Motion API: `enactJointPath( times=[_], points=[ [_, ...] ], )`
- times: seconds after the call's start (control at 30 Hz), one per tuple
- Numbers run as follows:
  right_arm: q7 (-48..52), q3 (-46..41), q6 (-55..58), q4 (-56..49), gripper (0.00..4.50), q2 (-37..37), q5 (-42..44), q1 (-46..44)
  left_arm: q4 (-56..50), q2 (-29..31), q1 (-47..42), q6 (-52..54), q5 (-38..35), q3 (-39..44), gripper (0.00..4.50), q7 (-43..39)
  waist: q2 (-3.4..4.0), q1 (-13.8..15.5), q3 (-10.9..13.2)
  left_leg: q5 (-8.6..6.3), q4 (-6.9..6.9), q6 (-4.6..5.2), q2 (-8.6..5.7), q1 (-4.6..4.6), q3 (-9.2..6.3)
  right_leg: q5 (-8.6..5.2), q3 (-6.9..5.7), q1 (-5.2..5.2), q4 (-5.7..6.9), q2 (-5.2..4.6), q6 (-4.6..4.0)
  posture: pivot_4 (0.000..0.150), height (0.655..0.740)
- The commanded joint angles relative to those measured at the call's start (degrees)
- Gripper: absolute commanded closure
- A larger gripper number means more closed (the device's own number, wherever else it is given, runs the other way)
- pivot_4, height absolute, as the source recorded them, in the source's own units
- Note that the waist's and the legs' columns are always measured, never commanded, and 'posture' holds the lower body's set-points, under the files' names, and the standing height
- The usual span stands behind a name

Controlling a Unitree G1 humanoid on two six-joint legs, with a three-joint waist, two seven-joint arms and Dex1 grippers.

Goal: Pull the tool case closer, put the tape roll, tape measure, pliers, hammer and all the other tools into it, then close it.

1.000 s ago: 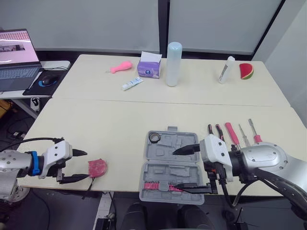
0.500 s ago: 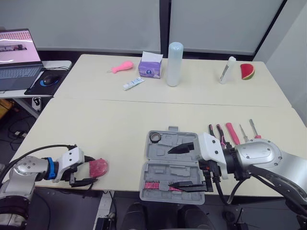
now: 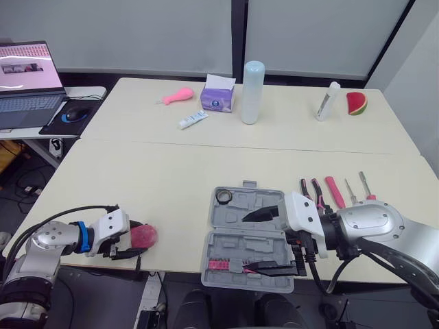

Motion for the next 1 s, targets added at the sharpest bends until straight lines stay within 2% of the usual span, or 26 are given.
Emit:
enactJointPath(
  times=[0.03,0.23,0.37,0.47,0.57,0.73,0.87,1.0],
  points=[
    [-0.07,-1.59,-1.52,-2.1,0.0,-0.63,-0.62,0.56,0.01,0.1,0.88,-0.16,0.51,-1.22,1.26,-0.35,0.0,0.0,0.0,0.0,0.0,0.0,0.0,0.0,0.0,0.0,0.0,0.0,0.0,0.0,0.0,0.15,0.6921],
    [-1.87,-6.9,-0.15,-2.92,0.0,-1.59,1.83,4.35,-10.58,-0.28,0.74,2.17,-4.1,-0.9,1.27,-3.87,-0.05,0.06,0.03,0.0,0.0,0.0,0.01,-0.05,-0.01,0.0,-0.01,-0.01,-0.01,0.0,0.0,0.15,0.6921],
    [-7.28,-16.06,5.54,-4.66,0.0,-1.92,11.26,12.69,-23.85,-1.11,-4.22,7.03,-6.42,-5.23,1.27,-8.19,-0.12,0.73,0.03,0.0,0.07,-0.01,-0.01,-0.2,-0.15,0.0,-0.13,0.04,-0.06,0.0,0.0,0.15,0.6921],
    [-12.82,-18.81,8.61,-5.12,0.0,-0.7,18.29,16.87,-29.24,-1.75,-8.22,10.58,-6.09,-8.77,1.27,-9.78,-0.12,0.65,0.04,0.01,0.09,-0.01,-0.02,-0.22,-0.13,0.0,-0.1,0.09,-0.1,0.03,0.0,0.15,0.6921],
    [-23.39,-18.27,12.23,-3.43,0.0,2.15,26.45,18.45,-33.2,-3.05,-12.35,14.45,-5.73,-11.55,1.28,-10.26,-0.11,-0.33,0.04,0.01,0.08,-0.01,0.04,-0.16,-0.05,0.0,0.0,0.11,-0.09,0.13,0.0,0.15,0.6921],
    [-42.98,-11.5,14.56,6.28,0.0,12.16,39.74,17.54,-38.24,-4.71,-16.19,20.2,-5.8,-14.57,1.28,-10.26,-0.12,-0.74,0.05,0.01,0.08,-0.02,0.18,-0.09,-0.01,0.0,0.18,0.09,-0.05,0.4,0.0,0.15,0.6921],
    [-54.0,-7.84,12.16,13.79,0.0,17.96,49.47,14.32,-40.82,-5.29,-16.11,21.66,-6.28,-15.09,1.28,-9.4,-0.09,-0.7,0.08,0.01,0.08,-0.02,0.13,-0.12,0.05,0.0,0.26,0.03,-0.03,0.42,0.0,0.15,0.6921],
    [-60.17,-5.85,9.96,18.54,0.0,20.25,57.22,11.38,-42.8,-5.7,-14.93,21.75,-6.57,-14.94,1.28,-8.86,-0.09,-0.34,0.08,0.01,0.09,-0.02,0.13,-0.14,0.02,0.0,0.23,0.0,-0.03,0.42,0.0,0.15,0.6921]
  ],
)
